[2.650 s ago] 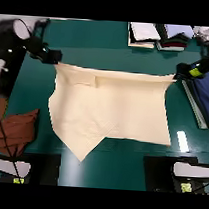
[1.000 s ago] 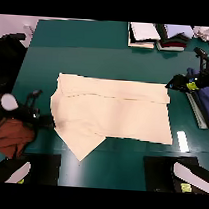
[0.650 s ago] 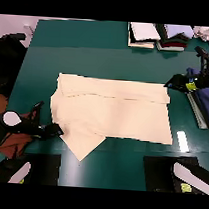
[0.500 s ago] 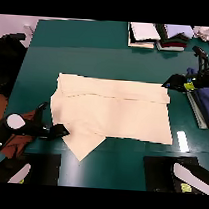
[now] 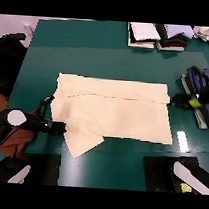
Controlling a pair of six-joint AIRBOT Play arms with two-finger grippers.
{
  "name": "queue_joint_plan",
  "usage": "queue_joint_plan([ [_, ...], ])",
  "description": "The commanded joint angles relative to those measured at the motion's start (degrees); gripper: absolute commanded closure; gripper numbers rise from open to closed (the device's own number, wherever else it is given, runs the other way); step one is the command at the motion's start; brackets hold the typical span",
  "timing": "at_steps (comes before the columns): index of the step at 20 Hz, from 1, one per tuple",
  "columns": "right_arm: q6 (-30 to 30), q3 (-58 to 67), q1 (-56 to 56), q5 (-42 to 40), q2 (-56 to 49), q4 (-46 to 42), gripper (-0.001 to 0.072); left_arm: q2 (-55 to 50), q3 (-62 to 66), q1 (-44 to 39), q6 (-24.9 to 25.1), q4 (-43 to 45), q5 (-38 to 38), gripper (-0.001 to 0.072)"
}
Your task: Fold the shirts.
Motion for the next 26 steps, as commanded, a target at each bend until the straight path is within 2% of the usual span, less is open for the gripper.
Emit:
queue_joint_plan([
  [1, -0.09, -13.42, -10.54, 3.63, 4.26, -3.87, 0.0124, 0.02, 2.82, -0.24, 0.39, 2.16, -2.10, 0.0685],
  [3, -0.92, -19.17, -15.76, 3.39, 4.98, -3.63, 0.0163, 0.04, 2.80, -0.24, 0.42, 2.23, -1.77, 0.0685],
  [5, -1.18, -22.49, -17.73, 2.40, 4.33, -3.34, 0.0164, 0.04, 2.80, -0.24, 0.42, 2.25, -1.68, 0.0685],
  [7, -1.18, -23.87, -16.85, 0.68, 2.69, -2.21, 0.0229, 0.04, 2.80, -0.24, 0.39, 2.25, -1.29, 0.0685],
  [9, -1.18, -23.82, -14.38, -1.75, 0.74, 0.85, 0.0239, 0.02, 2.80, -0.24, 0.39, 2.25, -1.07, 0.0685],
  [11, -1.18, -23.71, -10.78, -3.91, -0.98, 3.50, 0.0299, 0.02, 2.80, -0.24, 0.48, 2.29, -1.20, 0.0685],
  [12, -1.18, -23.69, -8.68, -4.17, -1.55, 3.80, 0.0444, 0.02, 2.82, -0.24, 1.18, 2.34, -1.68, 0.0685],
  [13, -1.20, -23.69, -6.49, -4.15, -1.75, 3.56, 0.0536, 0.04, 2.89, -0.24, 2.69, 2.51, -2.80, 0.0685],
  [15, -1.49, -23.65, -3.19, -4.17, -0.17, 3.54, 0.0659, 0.13, 4.22, -0.24, 2.95, 4.92, -7.28, 0.0686],
  [17, -1.49, -23.65, -1.88, -3.65, 3.74, 3.50, 0.0692, 3.30, 6.10, -0.24, 1.42, 8.90, -11.04, 0.0687],
  [19, -1.38, -22.75, -1.99, -0.79, 8.33, 2.34, 0.0692, 8.72, 7.04, -0.24, -1.14, 12.04, -16.57, 0.0687],
  [22, -0.92, -17.00, -1.99, 4.04, 13.99, -3.04, 0.0692, 14.01, 8.76, -0.24, -1.81, 11.96, -25.03, 0.0686],
  [24, -0.85, -12.79, -1.97, 4.83, 15.43, -3.82, 0.0693, 14.14, 12.15, -0.24, -1.70, 12.00, -24.85, 0.0686],
  [26, -0.42, -8.76, -1.84, 4.37, 14.27, -3.76, 0.0693, 12.33, 14.99, -0.24, -1.16, 12.28, -18.88, 0.0687],
])
